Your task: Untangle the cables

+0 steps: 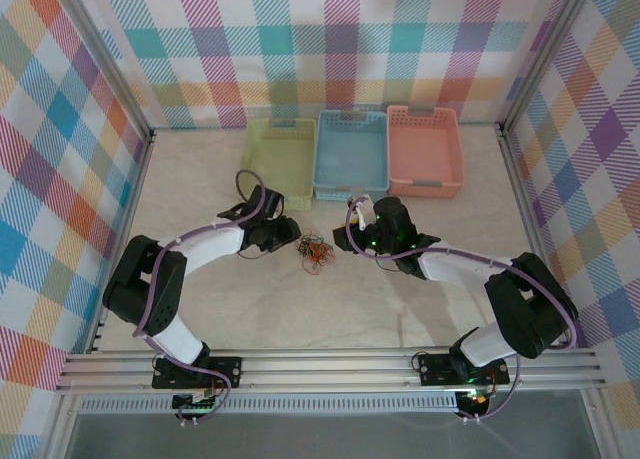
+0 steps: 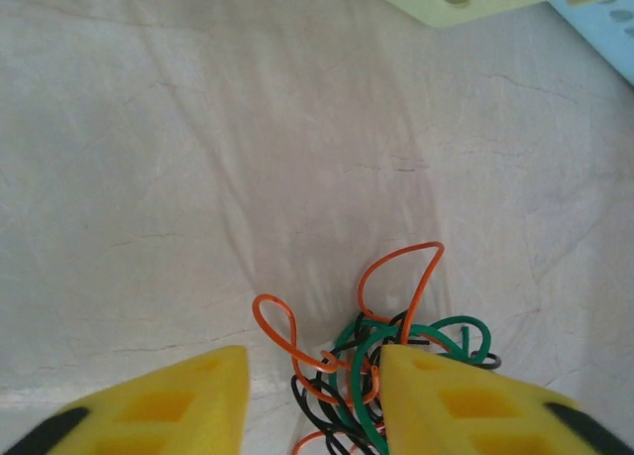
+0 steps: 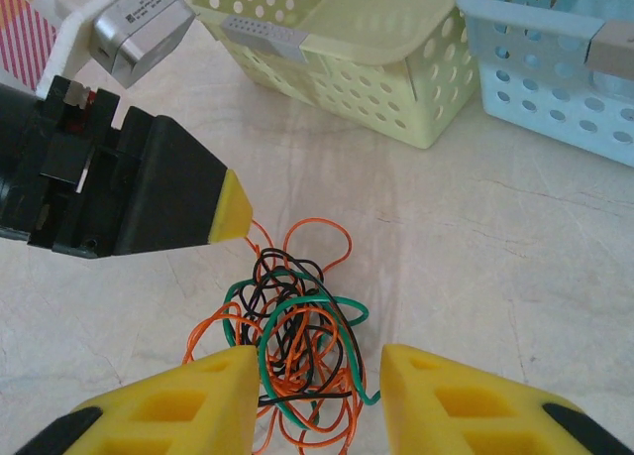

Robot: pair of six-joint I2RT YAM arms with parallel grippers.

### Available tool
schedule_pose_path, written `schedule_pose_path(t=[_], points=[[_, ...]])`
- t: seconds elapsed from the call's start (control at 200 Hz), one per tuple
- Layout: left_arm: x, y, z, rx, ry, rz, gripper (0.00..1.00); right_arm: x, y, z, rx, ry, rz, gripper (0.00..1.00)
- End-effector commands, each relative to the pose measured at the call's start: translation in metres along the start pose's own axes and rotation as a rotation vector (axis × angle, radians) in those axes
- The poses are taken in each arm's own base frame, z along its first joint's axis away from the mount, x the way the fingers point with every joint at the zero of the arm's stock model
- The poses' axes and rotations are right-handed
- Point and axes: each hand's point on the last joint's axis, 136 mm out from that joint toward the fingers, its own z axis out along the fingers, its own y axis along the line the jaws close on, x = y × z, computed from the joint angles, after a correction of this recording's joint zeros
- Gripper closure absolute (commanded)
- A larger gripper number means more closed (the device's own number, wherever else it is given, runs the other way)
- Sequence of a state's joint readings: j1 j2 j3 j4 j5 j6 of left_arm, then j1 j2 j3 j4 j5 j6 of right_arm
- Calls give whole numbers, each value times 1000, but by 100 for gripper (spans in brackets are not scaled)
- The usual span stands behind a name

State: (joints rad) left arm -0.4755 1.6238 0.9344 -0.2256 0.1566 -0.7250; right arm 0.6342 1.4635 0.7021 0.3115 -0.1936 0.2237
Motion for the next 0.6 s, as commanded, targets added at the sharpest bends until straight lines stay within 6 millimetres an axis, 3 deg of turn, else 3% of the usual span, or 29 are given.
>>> schedule_pose_path(t=[0.0,0.595], points=[[-2,1,-6,-50,-1,-7,64,-9,2,2,-4,-9,-1,62],[0,5,21,-88,52,-18,68,-7,5,6,-23,11,7,62]])
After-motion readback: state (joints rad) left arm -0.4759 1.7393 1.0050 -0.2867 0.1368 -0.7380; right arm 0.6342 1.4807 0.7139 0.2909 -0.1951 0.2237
